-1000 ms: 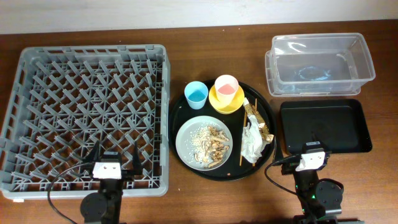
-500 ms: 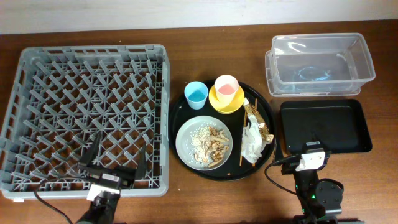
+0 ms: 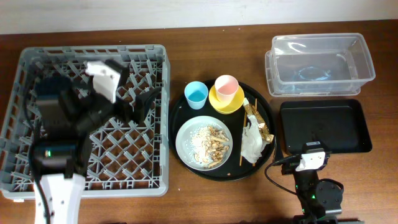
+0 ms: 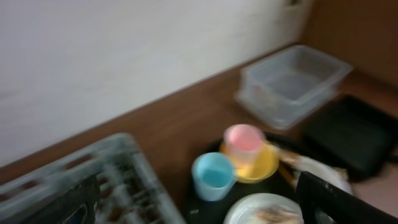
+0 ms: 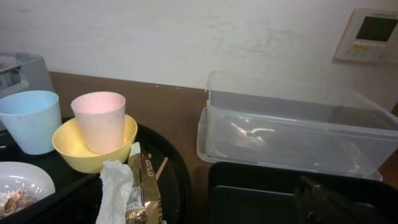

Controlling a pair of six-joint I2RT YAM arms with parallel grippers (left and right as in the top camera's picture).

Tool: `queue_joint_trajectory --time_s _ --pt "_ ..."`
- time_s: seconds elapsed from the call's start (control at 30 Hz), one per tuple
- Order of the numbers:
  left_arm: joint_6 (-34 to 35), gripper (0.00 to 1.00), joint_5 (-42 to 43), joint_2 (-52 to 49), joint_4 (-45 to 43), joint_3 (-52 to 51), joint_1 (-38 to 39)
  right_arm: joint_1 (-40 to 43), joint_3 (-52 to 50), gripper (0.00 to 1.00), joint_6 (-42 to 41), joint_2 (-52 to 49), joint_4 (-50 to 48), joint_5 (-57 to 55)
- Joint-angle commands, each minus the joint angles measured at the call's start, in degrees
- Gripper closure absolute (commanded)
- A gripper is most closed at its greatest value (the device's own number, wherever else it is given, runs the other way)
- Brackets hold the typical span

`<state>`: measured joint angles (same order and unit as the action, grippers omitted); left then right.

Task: Sort waste into correct bins and load items into the dishwasher rack
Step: 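Reach the left gripper to the blue cup and grasp it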

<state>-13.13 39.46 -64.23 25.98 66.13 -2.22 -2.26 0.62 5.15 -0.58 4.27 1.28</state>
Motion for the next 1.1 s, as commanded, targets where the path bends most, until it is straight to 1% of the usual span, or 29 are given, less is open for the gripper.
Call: queue_joint_trajectory --time_s 0.0,0.07,0.1,0.17,0.23,0.33,0.4,0.47,0.53,0.63,0.73,0.8,0.9,0.97,1.03,1.07 --pt "-1.5 0.0 11.8 -5.8 -1.1 2.4 0.2 -0.3 -0.3 0.01 0.2 0.4 0.3 -0.5" --pt "0.7 0.01 10.2 -7.5 -1.9 2.7 0.2 -0.3 -0.3 0.01 0.2 0.4 0.3 -0.5" --pt "2.7 0.01 7.0 -8.4 -1.4 3.6 0.3 -0.3 -0.3 0.01 0.2 0.4 0.3 -0.5" --pt "3.4 0.01 0.4 -10.2 2.1 6.7 1.4 -0.3 -0.3 0.01 0.2 0.4 0.3 -0.5" --pt "2.8 0.01 -7.7 -13.3 9.4 13.0 3.7 -0.3 -0.3 0.01 0.2 0.4 0.3 -0.5" --pt "0.2 0.01 -20.4 -19.8 23.6 25.1 9.1 -0.3 -0.3 0.01 0.2 0.4 0.3 -0.5" --pt "-0.7 0.01 -26.2 -26.1 32.6 34.6 12.8 -0.3 -0.3 0.01 0.2 0.4 0.3 -0.5" --pt "-0.7 0.01 -27.3 -30.0 35.8 39.3 14.7 -0.3 -0.3 0.01 0.2 0.4 0.3 -0.5" --pt "-0.7 0.01 -25.6 -32.6 34.7 40.6 17.1 -0.3 -0.3 0.01 0.2 0.4 0.3 -0.5" --pt "-0.6 0.01 -21.2 -34.1 33.5 40.6 19.6 -0.3 -0.3 0.01 0.2 0.4 0.3 -0.5" --pt "-0.7 0.01 -13.6 -35.3 32.7 40.6 22.9 -0.3 -0.3 0.01 0.2 0.4 0.3 -0.5" --pt "-0.6 0.01 -13.1 -35.3 32.0 40.6 23.9 -0.3 -0.3 0.01 0.2 0.4 0.3 -0.5" --pt "-0.7 0.01 -14.8 -36.1 31.4 40.5 25.4 -0.3 -0.3 0.01 0.2 0.4 0.3 -0.5" --pt "-0.7 0.01 -19.3 -37.6 31.3 40.5 26.5 -0.3 -0.3 0.01 0.2 0.4 0.3 -0.5" --pt "-0.7 0.01 -25.7 -40.7 31.1 40.5 28.0 -0.3 -0.3 0.01 0.2 0.4 0.3 -0.5" --pt "-0.6 0.01 -26.9 -42.2 30.9 40.5 28.3 -0.3 -0.3 0.01 0.2 0.4 0.3 -0.5"
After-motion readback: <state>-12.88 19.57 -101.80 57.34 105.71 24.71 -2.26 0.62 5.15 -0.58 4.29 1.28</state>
